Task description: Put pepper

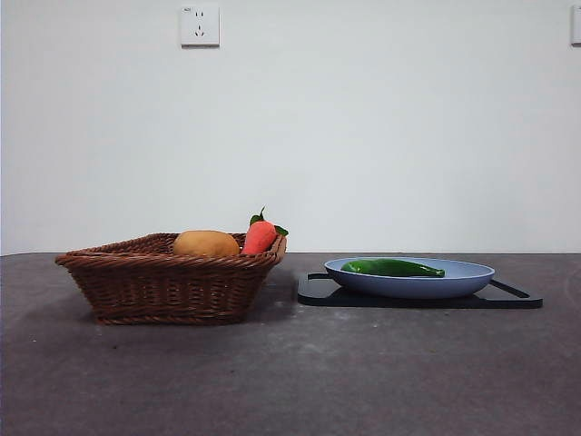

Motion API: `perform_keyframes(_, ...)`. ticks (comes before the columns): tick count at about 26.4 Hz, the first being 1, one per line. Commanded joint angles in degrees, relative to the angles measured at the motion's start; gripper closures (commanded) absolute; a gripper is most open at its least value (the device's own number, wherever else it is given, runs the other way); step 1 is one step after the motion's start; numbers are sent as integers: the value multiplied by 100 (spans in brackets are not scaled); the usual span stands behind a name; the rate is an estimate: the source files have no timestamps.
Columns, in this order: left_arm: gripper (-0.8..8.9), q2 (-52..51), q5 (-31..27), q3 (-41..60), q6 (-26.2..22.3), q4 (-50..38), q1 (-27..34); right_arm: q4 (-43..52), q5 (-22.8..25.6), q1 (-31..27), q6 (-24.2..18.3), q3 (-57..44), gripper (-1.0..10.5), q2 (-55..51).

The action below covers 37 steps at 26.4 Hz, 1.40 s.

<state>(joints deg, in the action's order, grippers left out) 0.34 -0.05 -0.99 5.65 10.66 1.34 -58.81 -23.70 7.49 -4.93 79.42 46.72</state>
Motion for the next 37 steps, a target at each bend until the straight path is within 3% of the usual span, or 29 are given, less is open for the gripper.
perform_keyframes(1,805,-26,24,59,37,-35,13,973,-11,-101,-2,-833,936,-608)
perform_keyframes(6,805,-26,24,59,37,-35,13,3416,245,-151,-4,-3480,936,-2149)
perform_keyframes(11,805,-26,22,59,37,-35,13,4767,387,-149,195,-5139,935,-3077)
perform_keyframes(13,805,-26,26,59,37,-35,13,5047,688,-149,308,-5650,936,-3375)
perform_keyframes(22,805,-26,26,59,37,-35,13,5442,1355,-146,752,-7232,936,-4382)
perform_keyframes(37,805,-26,24,59,37,-35,13,5016,1357,-146,859,-7895,936,-4677)
